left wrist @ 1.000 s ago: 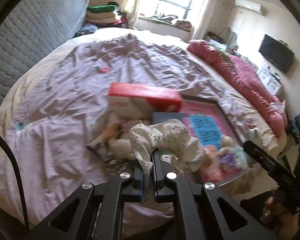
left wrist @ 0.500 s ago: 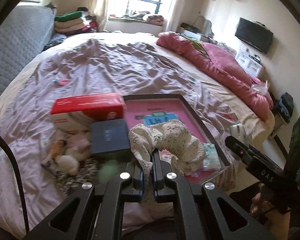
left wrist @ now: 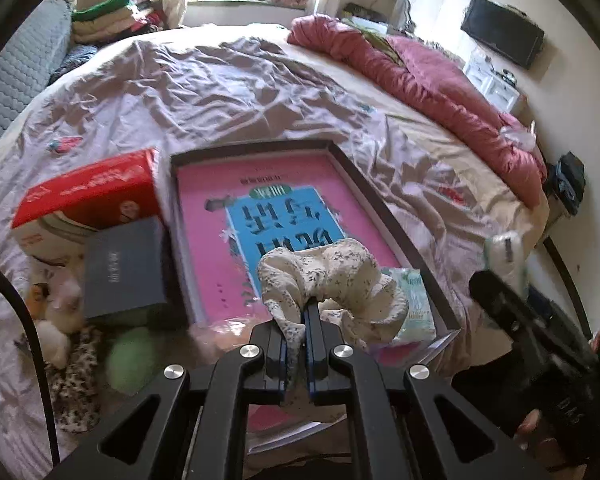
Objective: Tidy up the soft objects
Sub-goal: 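Carry the floral cloth and tissue pack in both grippers over the pink tray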
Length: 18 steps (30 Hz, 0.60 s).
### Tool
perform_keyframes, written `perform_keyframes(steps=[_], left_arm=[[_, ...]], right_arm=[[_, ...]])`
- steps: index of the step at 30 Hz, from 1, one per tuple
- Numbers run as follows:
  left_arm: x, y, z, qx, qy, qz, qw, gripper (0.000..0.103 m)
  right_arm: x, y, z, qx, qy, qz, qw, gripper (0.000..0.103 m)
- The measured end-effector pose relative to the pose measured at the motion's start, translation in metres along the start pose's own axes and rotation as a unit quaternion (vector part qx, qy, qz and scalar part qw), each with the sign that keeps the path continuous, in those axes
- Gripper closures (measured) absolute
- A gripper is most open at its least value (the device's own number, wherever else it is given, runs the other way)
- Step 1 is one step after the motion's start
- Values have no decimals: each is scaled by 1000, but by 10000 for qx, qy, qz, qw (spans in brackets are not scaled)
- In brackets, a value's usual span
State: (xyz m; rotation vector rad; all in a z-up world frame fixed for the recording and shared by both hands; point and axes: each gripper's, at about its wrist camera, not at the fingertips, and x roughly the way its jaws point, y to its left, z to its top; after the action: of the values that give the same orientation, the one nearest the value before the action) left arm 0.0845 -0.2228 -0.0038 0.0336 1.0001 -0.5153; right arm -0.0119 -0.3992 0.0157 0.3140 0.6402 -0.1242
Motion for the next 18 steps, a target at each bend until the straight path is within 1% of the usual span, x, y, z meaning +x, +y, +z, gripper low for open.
perform_keyframes(steps=[4, 8, 12, 16, 18], left_arm=[[11, -7, -7, 326, 67, 90, 9994, 96], [21, -9, -10, 475, 186, 92, 9987, 95], [26, -5, -8, 547, 203, 106, 9982, 95], [25, 2, -4, 438, 122, -144, 9989, 95], [27, 4, -3, 453, 176, -153, 9987, 95]], right_arm=[[7, -3, -2, -34, 122, -44, 9999, 28], [19, 3, -5, -201, 279, -176, 9993, 28], [30, 9, -7, -336, 399, -291, 9982, 28], [37, 16, -6, -462, 426, -386, 9973, 28], [43, 19, -6, -538, 480, -449, 9964, 28]])
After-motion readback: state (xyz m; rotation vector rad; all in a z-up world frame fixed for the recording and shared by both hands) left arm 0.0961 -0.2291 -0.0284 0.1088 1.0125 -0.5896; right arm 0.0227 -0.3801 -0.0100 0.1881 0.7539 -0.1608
